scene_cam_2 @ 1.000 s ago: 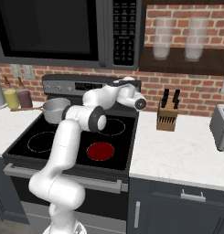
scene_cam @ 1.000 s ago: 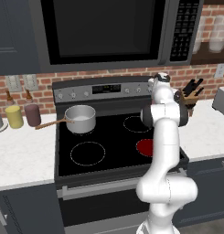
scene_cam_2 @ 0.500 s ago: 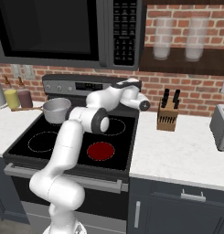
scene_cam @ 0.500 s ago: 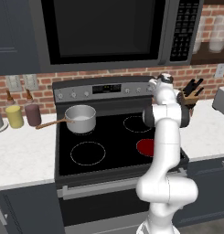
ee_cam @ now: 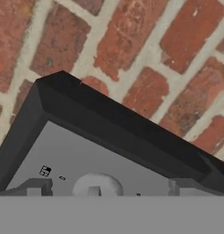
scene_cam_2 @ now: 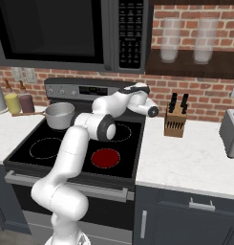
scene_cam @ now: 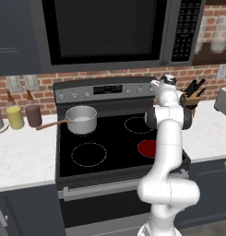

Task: Turn off the front right burner of the stove.

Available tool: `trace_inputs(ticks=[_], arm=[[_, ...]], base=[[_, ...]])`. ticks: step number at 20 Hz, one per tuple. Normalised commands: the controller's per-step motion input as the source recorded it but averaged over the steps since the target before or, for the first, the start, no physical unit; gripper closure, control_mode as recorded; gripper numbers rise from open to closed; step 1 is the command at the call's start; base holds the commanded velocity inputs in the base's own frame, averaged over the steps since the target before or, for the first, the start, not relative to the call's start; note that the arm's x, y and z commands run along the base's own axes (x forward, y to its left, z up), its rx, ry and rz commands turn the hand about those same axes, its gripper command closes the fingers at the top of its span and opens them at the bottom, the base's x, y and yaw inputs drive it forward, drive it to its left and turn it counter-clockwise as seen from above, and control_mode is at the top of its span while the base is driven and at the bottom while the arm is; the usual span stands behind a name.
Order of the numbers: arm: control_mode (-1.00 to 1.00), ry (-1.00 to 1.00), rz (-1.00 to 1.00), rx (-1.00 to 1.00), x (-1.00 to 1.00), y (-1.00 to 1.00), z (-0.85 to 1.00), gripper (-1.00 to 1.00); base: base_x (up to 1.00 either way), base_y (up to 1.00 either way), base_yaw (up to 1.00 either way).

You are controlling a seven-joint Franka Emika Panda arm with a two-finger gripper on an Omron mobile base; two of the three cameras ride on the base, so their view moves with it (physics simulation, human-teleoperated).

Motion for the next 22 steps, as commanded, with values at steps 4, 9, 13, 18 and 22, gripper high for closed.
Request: trace_inputs(ticks=[4, 9, 13, 18, 22], arm=[[-1.0, 0.0, 0.0, 0.0, 0.27, 0.01, -0.01, 1.0], [-1.0, 0.0, 0.0, 0.0, 0.0, 0.0, 0.0, 1.0], [-1.0, -0.01, 0.0, 0.0, 0.0, 0.0, 0.0, 1.0], [-1.0, -0.02, -0.02, 0.03, 0.0, 0.0, 0.0, 1.0], [-1.0, -0.03, -0.13, 0.17, 0.0, -0.05, 0.0, 1.0]], base=[[0.0, 0.0, 0.0], [0.0, 0.0, 0.0], [0.0, 0.0, 0.0], [0.0, 0.0, 0.0], [0.0, 0.0, 0.0]])
